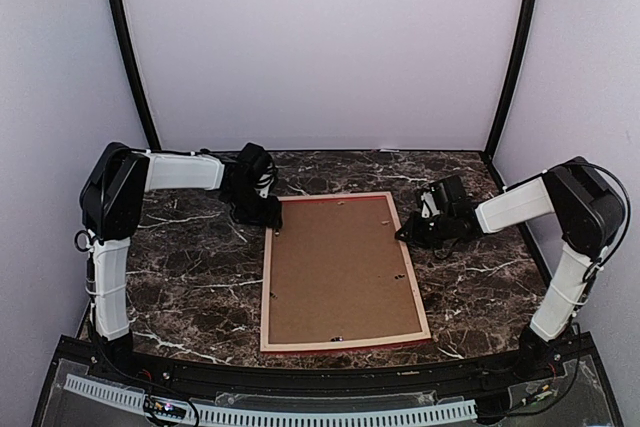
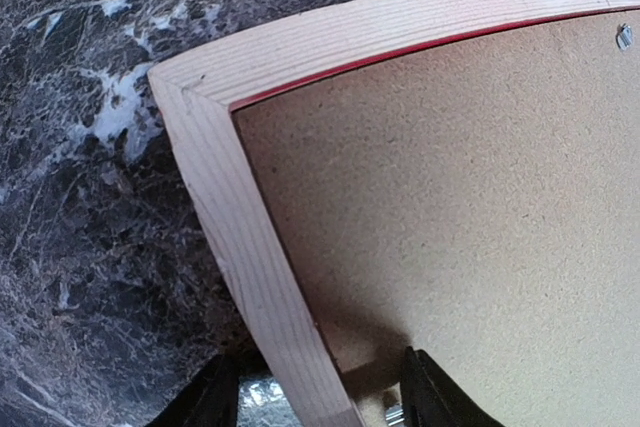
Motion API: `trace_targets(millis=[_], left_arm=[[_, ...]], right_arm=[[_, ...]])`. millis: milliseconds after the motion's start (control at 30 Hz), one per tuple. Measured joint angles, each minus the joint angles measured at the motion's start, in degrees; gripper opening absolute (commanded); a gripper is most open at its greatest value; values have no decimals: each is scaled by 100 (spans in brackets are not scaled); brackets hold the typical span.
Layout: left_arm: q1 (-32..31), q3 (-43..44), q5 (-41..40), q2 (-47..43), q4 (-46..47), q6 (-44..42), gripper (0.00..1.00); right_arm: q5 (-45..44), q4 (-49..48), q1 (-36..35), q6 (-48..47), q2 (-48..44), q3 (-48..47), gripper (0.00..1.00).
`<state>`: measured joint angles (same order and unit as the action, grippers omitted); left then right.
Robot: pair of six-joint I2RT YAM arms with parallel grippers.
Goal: Put the photo into the frame
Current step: Press the fastener onto the backboard.
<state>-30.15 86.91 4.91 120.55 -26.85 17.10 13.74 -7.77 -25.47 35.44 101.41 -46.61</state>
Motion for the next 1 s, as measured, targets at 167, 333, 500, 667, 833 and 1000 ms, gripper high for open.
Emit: trace_targets(millis=[167, 333, 500, 667, 833, 1000], left_arm=[[-2, 0, 50, 0, -4, 2, 55], [-2, -11, 83, 0, -4, 4, 57], [-2, -39, 181, 0, 26, 11, 59], [-2, -42, 232, 0, 44, 26, 59], [-2, -79, 216, -17, 70, 24, 57], [-11, -131, 177, -46, 98, 24, 54]], right_arm=[[0, 0, 0, 0, 0, 0, 0], [0, -2, 0, 0, 0, 0, 0], [2, -4, 0, 0, 0, 0, 0], [2, -7, 0, 0, 0, 2, 0], [13, -13, 0, 0, 7, 2, 0], [39, -94, 0, 0, 44, 2, 0]])
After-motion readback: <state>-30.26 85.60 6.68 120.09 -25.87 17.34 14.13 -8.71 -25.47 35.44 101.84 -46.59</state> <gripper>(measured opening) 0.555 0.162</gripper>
